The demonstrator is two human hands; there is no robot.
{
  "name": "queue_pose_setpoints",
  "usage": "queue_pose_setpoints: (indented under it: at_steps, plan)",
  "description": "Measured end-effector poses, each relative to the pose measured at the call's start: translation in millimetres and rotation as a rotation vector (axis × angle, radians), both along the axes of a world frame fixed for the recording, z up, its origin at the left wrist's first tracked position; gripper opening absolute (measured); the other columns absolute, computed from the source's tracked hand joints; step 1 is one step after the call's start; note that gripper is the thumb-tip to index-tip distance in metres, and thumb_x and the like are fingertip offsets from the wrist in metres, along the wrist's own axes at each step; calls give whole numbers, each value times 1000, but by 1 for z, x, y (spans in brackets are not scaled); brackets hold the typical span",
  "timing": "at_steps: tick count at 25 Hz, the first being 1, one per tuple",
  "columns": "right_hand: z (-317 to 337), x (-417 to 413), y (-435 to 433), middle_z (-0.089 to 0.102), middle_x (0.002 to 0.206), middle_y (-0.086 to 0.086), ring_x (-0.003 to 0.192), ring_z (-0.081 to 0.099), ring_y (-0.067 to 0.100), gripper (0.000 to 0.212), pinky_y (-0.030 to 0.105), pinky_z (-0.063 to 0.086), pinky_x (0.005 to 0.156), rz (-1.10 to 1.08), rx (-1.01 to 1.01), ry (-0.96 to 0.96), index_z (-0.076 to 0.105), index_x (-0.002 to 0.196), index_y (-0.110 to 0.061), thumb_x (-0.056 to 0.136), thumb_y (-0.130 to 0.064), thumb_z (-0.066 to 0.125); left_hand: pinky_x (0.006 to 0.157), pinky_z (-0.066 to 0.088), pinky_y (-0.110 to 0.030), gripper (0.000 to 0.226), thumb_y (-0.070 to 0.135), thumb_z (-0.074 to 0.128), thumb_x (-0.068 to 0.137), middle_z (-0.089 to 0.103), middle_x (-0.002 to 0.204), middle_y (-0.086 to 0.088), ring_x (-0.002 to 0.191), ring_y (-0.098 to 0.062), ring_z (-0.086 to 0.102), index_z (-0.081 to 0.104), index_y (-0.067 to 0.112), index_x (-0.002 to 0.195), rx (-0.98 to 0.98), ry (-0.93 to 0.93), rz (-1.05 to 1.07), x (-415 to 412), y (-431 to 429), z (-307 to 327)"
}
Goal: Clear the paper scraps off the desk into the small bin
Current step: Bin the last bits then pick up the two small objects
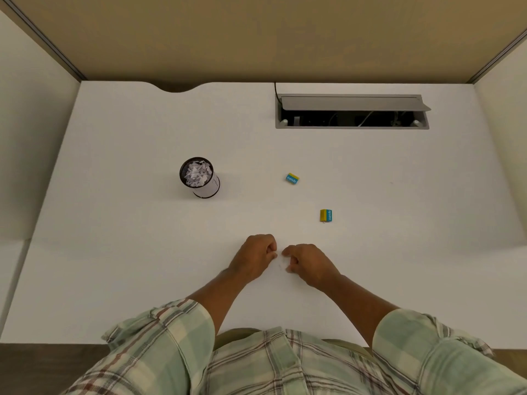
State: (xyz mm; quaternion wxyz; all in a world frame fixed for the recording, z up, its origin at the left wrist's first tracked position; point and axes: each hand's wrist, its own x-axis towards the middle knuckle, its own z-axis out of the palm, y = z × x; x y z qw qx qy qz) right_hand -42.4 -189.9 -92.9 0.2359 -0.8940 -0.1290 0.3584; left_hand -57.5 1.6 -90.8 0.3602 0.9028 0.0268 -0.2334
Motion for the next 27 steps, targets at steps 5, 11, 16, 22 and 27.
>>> queue_pose_setpoints:
  at_steps: [5, 11, 16, 22, 27]
  plan:
    - [-2, -7, 5, 66, 124, 7, 112, 60, 25, 40, 31, 46, 96, 16, -20, -81, 58, 136, -20, 96, -22, 61, 90, 57, -30, 40, 16, 80, 85, 73, 98, -3, 88, -17, 68, 69, 13, 123, -41, 129, -53, -7, -1, 0]
    - [-7, -7, 6, 66, 111, 7, 100, 62, 23, 25, 28, 47, 85, 57, -42, -140, 67, 120, -18, 100, -28, 55, 99, 54, -31, 46, 20, 77, 88, 74, 110, -8, 97, -20, 69, 64, 10, 132, -15, 141, -53, -14, -10, -1]
    - [-10, -7, 7, 64, 106, 8, 95, 62, 23, 23, 29, 50, 83, 82, -42, -161, 70, 113, -17, 102, -26, 52, 104, 51, -34, 42, 22, 74, 91, 74, 116, -10, 104, -22, 69, 66, 9, 130, 10, 98, -56, -20, -17, -6]
    - [-11, -8, 3, 63, 104, 8, 93, 61, 22, 25, 30, 52, 83, 81, -17, -169, 71, 111, -16, 104, -26, 49, 101, 53, -36, 36, 28, 75, 89, 75, 114, -10, 104, -26, 70, 71, 9, 120, 14, 128, -77, -20, -19, -9]
    - [-9, -10, -2, 60, 94, 6, 84, 58, 20, 26, 30, 51, 74, 76, 4, -182, 70, 99, -16, 103, -25, 46, 103, 47, -38, 51, 36, 77, 86, 71, 118, -8, 111, -24, 62, 66, 12, 129, 67, 31, -79, -32, -21, -12]
